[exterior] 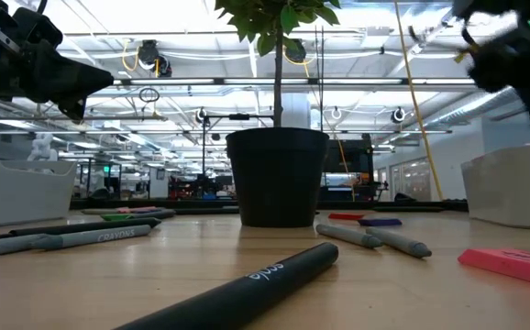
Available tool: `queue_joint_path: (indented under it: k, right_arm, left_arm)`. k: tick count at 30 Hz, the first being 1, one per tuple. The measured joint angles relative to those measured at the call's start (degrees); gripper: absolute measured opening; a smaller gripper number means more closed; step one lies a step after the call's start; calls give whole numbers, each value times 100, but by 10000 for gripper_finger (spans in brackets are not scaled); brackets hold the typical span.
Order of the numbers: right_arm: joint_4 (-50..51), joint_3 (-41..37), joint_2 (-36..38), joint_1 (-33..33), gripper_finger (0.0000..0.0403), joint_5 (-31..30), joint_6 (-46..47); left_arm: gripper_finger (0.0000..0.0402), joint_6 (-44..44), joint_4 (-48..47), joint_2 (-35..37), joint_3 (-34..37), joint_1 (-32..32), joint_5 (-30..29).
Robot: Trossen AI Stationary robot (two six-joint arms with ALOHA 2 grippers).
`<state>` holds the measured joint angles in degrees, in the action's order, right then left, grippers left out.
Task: Sort crayons/erasers/pens/pencils in bins
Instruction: Put the pink pencil into the top right gray bin
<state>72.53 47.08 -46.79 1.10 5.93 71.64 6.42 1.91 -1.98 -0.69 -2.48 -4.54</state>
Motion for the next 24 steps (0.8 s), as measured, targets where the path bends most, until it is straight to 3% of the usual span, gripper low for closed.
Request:
queue_joint_path:
  k: [4, 6, 12, 17, 24]
  right_arm:
    - [-258, 550, -268, 7, 111, -859, -560]
    - [26, 687, -511, 72, 101, -929, -648]
    - [1547, 677, -1774, 127, 83, -424, -1344]
    - [1594, 678, -2817, 68, 112, -259, -2021]
    - [1385, 328, -3169, -135, 168, 429, -2105]
  left_arm:
    - [42, 0, 2, 1, 0, -1, -2]
    - [42, 0, 0, 0, 0, 0, 0]
    - [42, 2, 2, 0, 0, 0, -2]
    - [42, 2, 2, 0, 0, -2, 0]
    - [42, 0, 2, 0, 0, 0, -1]
